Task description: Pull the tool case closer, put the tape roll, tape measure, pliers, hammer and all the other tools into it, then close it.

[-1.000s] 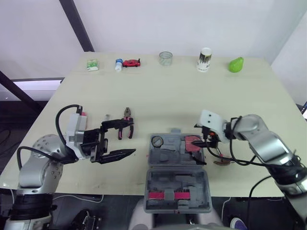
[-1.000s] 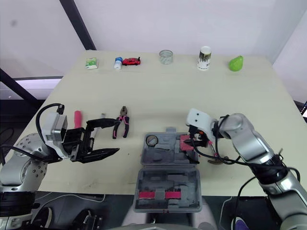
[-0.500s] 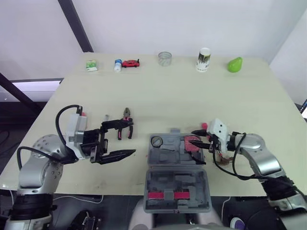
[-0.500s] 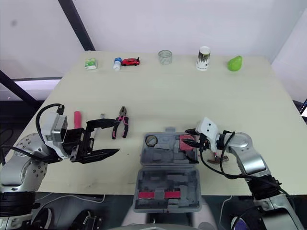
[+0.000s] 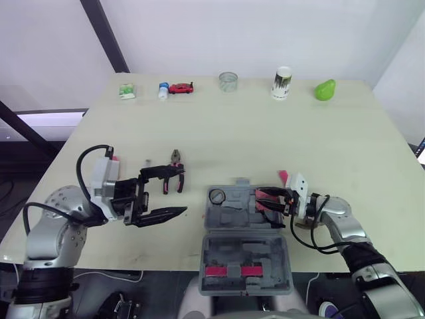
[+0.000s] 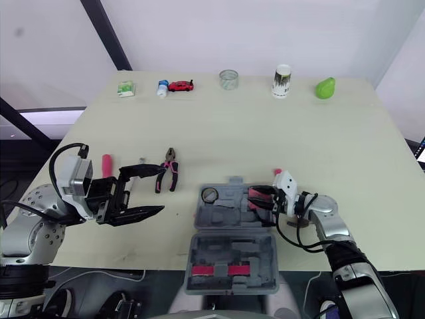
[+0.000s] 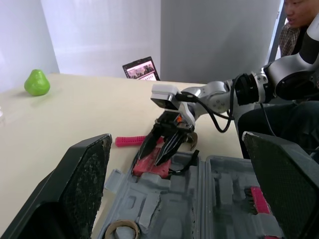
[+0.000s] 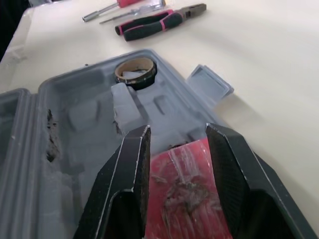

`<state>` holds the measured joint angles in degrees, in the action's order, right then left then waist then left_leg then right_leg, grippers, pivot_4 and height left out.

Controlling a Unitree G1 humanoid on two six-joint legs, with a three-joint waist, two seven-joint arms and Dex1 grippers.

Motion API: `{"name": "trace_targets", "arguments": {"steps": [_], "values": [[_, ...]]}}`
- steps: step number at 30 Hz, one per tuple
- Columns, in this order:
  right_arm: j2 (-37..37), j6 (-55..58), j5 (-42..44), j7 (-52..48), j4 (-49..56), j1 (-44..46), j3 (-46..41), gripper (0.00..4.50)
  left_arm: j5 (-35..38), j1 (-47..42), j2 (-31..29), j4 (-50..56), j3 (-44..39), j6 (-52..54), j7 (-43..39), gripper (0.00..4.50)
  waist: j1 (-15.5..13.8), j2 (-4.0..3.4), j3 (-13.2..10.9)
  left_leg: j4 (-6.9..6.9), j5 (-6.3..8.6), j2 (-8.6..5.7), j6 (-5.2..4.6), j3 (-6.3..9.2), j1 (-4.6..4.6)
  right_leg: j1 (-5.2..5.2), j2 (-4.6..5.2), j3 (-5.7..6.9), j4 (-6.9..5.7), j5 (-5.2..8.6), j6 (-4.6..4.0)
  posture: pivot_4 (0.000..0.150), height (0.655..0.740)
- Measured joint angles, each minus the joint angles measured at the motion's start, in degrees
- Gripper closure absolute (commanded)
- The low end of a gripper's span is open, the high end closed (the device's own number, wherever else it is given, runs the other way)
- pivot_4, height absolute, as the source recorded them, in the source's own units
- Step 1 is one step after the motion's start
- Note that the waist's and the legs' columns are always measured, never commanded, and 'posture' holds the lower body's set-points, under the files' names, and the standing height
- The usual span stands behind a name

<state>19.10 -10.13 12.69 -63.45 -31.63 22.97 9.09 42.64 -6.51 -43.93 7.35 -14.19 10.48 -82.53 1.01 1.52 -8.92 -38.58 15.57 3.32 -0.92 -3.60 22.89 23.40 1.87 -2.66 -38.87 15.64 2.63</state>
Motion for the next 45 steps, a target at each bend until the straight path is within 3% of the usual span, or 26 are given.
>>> {"name": "trace_targets", "arguments": {"steps": [6, 9, 17, 23, 29, 31, 35, 39, 44, 45], "values": [[-0.08, -4.95, -3.29, -0.07, -6.18, 2.36, 1.5, 2.66, -0.2, -0.13, 0.1, -1.39, -0.04, -0.2, -0.25, 0.0, 0.02, 0.09, 0.09, -0.01, 0.0, 0.0, 0.0, 0.02, -0.26, -0.22, 0.01, 0.01, -0.01, 0.0, 0.0, 0.15, 0.74], [-0.03, -6.36, -5.81, 0.41, -9.62, 4.35, 2.72, 2.66, -0.35, -0.26, 0.44, -1.42, 0.0, -0.59, -0.3, 0.0, 0.15, 0.16, 0.15, 0.07, 0.0, 0.01, 0.0, 0.01, -0.84, -0.78, 0.01, 0.01, 0.04, 0.02, -0.03, 0.15, 0.74], [0.27, -6.3, -8.3, 2.4, -10.75, 4.72, 4.16, 2.66, -0.37, -0.09, 0.46, -1.79, -0.03, -0.81, -0.75, 0.0, -0.07, 0.63, 1.16, 0.2, 0.01, 0.02, 0.0, 0.04, -1.48, -1.4, 0.06, 0.04, 0.14, 0.14, -0.23, 0.15, 0.74], [1.2, -1.29, -7.81, 4.4, -1.99, 1.67, 2.86, 2.66, -0.77, 1.96, 0.66, -2.2, -0.71, 0.52, 2.03, 0.0, -0.11, 0.52, 1.08, 0.19, 0.01, 0.02, 0.0, 0.26, -1.34, -1.34, 0.12, 0.02, 0.19, 0.14, -0.23, 0.15, 0.74], [2.69, 5.15, -4.72, 5.96, 9.96, -3.27, 1.0, 2.66, -1.09, 2.31, 1.18, -4.0, -2.97, 0.9, 5.62, 0.0, -0.16, 0.0, 0.68, 0.19, 0.01, 0.0, 0.0, 0.34, -0.65, -0.6, 0.07, 0.04, 0.07, 0.03, -0.03, 0.15, 0.74], [3.37, 7.41, -0.45, 10.24, 23.11, -9.68, -5.1, 2.66, -1.53, 3.93, 3.27, -4.63, -6.69, 0.81, 11.61, 0.0, -0.06, -0.2, 0.52, 0.21, 0.01, 0.01, 0.0, 0.36, -0.3, -0.29, 0.06, 0.04, 0.13, 0.03, -0.02, 0.15, 0.74], [6.5, 8.68, 4.05, 13.69, 33.15, -20.48, -13.07, 2.66, -3.39, 11.21, 7.07, -5.22, -11.4, -1.43, 18.13, 0.0, -0.24, -0.19, 0.53, 0.25, 0.01, -0.01, 0.0, 0.31, -0.04, -0.11, 0.15, 0.05, 0.31, 0.04, 0.01, 0.15, 0.74], [9.59, 11.08, 8.5, 14.64, 37.55, -30.45, -21.21, 2.66, -7.46, 16.23, 8.75, -8.82, -15.03, -3.34, 25.03, 0.0, -0.38, -0.1, 0.48, 0.26, 0.02, -0.02, -0.01, 0.33, -0.04, -0.13, 0.14, 0.07, 0.36, 0.04, 0.01, 0.15, 0.74], [12.02, 10.35, 12.45, 13.65, 35.9, -42.11, -32.12, 2.66, -7.92, 19.99, 9.0, -15.81, -20.9, -6.74, 26.5, 0.0, -0.26, -0.08, 0.5, 0.24, 0.01, -0.01, -0.01, 0.13, -0.25, -0.28, 0.12, 0.04, 0.37, 0.17, -0.19, 0.15, 0.74], [12.12, 10.02, 12.72, 13.49, 35.22, -43.22, -33.22, 2.43, -8.28, 20.41, 8.98, -16.98, -21.34, -7.52, 26.36, 0.0, -0.24, -0.07, 0.5, 0.24, 0.01, -0.01, -0.01, 0.08, -0.26, -0.28, 0.12, 0.03, 0.37, 0.17, -0.19, 0.15, 0.74]]}}
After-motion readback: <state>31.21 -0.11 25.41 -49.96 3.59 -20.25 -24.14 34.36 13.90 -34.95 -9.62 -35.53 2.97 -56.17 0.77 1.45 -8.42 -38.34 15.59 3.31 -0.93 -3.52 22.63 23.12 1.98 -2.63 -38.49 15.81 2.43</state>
